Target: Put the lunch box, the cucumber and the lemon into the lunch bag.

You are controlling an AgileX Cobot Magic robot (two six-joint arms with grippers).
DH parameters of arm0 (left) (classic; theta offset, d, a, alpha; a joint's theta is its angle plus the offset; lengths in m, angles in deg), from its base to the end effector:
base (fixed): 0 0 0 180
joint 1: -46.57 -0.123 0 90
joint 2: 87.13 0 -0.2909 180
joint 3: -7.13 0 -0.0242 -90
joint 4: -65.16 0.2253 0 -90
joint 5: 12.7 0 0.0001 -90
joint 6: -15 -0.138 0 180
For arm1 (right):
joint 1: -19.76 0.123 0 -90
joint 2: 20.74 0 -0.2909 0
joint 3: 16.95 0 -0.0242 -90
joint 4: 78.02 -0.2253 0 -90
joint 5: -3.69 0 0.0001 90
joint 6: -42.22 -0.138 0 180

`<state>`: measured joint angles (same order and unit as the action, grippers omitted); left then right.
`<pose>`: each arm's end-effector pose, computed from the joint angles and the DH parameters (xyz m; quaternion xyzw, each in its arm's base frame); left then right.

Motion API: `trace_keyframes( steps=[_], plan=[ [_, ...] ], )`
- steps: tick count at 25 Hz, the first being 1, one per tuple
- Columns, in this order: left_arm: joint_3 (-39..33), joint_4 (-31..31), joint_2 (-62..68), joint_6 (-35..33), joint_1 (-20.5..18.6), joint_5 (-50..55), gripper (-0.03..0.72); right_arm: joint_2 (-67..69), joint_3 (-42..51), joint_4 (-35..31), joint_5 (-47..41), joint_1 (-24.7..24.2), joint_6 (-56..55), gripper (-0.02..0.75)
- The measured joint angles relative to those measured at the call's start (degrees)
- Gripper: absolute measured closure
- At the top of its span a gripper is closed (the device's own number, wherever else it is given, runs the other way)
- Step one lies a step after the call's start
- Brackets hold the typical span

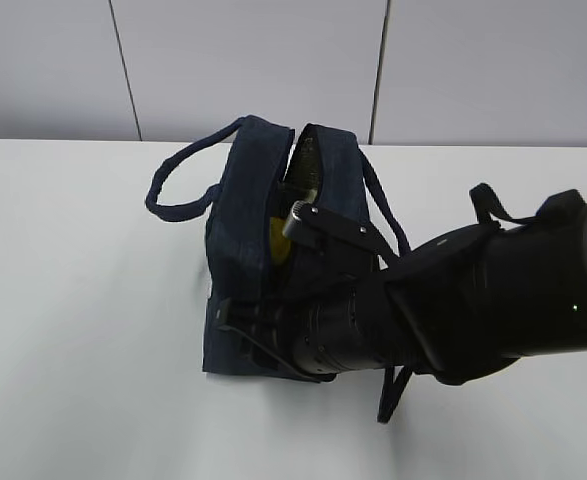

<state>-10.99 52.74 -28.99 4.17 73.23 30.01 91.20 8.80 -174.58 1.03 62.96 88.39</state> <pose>0.1516 -0.0986 0.3823 0.2457 0.8210 -0.1721 0.4857 0.2665 0.2591 0.1411 0.0501 0.9301 0.2795 0.2330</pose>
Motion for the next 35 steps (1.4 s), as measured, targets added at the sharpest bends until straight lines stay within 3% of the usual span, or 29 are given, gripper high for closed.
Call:
trace_keyframes(
  steps=[12,17,23,35],
  plan=[
    [0.0,0.0,-1.1,0.0,0.0,0.1,0.366,3.4,-2.5,-3.0,2.3,0.0,0.0,0.442],
    [0.0,0.0,-1.7,0.0,0.0,0.7,0.367,3.7,-3.7,-3.2,2.7,0.0,0.0,0.534],
    [0.0,0.0,-1.8,0.0,0.0,1.1,0.367,3.7,-3.7,-3.3,2.7,0.0,0.0,0.724],
    [0.0,0.0,-1.8,0.0,0.0,1.3,0.366,3.7,-3.7,-3.5,0.0,0.0,0.0,0.738]
  ],
)
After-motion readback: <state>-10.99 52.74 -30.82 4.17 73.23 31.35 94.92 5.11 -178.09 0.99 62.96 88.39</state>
